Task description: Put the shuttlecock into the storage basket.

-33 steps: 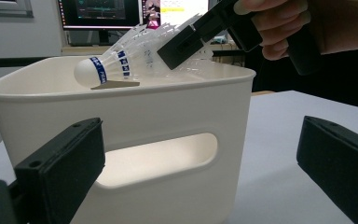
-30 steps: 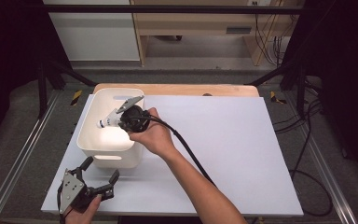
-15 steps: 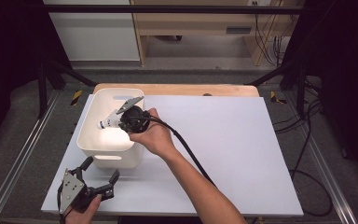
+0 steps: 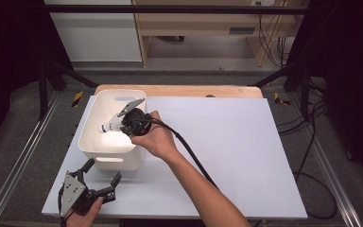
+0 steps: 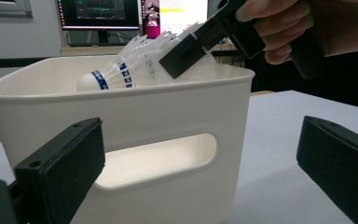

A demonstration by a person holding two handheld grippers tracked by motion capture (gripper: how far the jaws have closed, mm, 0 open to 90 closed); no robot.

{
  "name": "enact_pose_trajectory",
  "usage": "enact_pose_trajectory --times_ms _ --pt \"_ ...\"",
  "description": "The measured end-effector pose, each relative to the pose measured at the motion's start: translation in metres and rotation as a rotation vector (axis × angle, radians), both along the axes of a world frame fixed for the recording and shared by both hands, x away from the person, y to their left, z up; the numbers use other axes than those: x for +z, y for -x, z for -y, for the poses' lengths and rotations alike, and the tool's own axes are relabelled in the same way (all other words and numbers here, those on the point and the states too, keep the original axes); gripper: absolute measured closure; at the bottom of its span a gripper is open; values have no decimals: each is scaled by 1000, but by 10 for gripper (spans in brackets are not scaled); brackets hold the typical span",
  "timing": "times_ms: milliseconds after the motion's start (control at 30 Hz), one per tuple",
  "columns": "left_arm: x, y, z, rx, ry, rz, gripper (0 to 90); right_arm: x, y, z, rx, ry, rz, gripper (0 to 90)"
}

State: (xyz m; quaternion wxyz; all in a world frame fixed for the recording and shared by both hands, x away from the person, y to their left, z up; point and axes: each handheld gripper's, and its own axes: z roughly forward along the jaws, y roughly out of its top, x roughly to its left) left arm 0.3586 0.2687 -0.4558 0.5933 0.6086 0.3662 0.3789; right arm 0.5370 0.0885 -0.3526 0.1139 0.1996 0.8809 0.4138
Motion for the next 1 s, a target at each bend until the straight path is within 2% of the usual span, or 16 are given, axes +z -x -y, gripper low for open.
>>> enact_pose_trajectory --times_ms 133,167,300,400,533,1000 --pt "0 0 0 0 2 0 10 2 10 2 -16 24 -11 575" --pt "0 0 0 0 2 0 10 4 14 4 -22 25 -10 559" --pt "0 0 1 0 -4 -1 10 15 31 14 -29 -20 16 516" --pt "0 0 1 -1 -7 0 10 25 42 22 -28 -79 38 508" --pt "-1 0 1 -1 -7 0 10 34 52 30 -27 -120 67 504" --pt "0 0 1 2 -7 -1 10 38 54 35 -43 -140 88 454"
